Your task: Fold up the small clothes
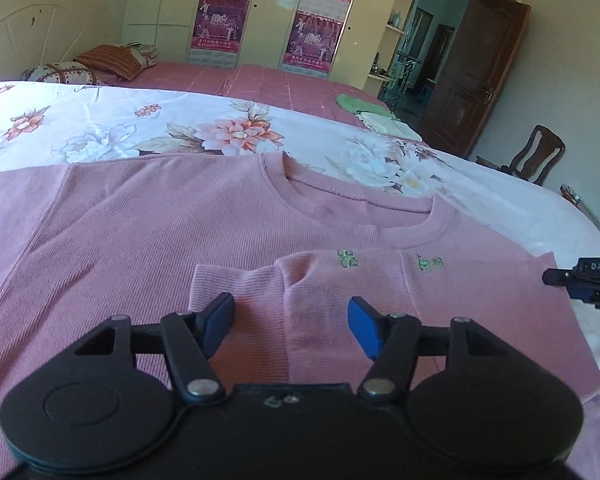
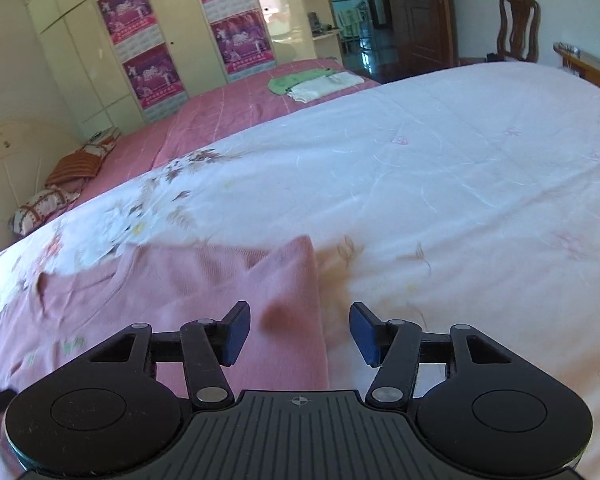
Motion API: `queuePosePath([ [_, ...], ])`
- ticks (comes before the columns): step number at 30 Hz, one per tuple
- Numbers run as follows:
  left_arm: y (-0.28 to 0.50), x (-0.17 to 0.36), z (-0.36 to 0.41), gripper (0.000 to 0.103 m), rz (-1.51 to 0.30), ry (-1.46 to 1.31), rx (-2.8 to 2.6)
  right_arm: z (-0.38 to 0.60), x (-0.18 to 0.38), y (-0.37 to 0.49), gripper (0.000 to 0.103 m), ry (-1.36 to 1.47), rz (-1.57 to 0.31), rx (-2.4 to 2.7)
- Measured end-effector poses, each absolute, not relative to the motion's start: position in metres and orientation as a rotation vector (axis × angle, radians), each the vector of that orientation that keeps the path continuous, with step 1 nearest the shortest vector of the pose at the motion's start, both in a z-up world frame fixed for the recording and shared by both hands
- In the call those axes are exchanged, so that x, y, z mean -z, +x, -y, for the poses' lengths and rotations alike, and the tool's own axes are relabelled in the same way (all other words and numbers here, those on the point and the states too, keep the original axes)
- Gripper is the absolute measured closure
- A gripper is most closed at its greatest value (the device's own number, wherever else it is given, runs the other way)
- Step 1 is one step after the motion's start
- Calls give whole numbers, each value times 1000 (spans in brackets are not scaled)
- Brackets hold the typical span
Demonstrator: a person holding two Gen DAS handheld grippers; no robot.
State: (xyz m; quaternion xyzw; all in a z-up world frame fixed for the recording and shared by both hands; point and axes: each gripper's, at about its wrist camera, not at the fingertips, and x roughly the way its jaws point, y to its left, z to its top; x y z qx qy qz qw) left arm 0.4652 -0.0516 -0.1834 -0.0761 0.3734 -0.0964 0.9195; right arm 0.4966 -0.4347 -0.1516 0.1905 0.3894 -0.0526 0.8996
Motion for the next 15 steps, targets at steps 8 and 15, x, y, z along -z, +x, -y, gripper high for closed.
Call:
queuePosePath([
  [8,465,179,54,41,-780,-105,196,441,158,499,93,346,-786,131],
  [15,458,171,54,35,-765,-109,189,417,132,481,92,242,-702,109],
])
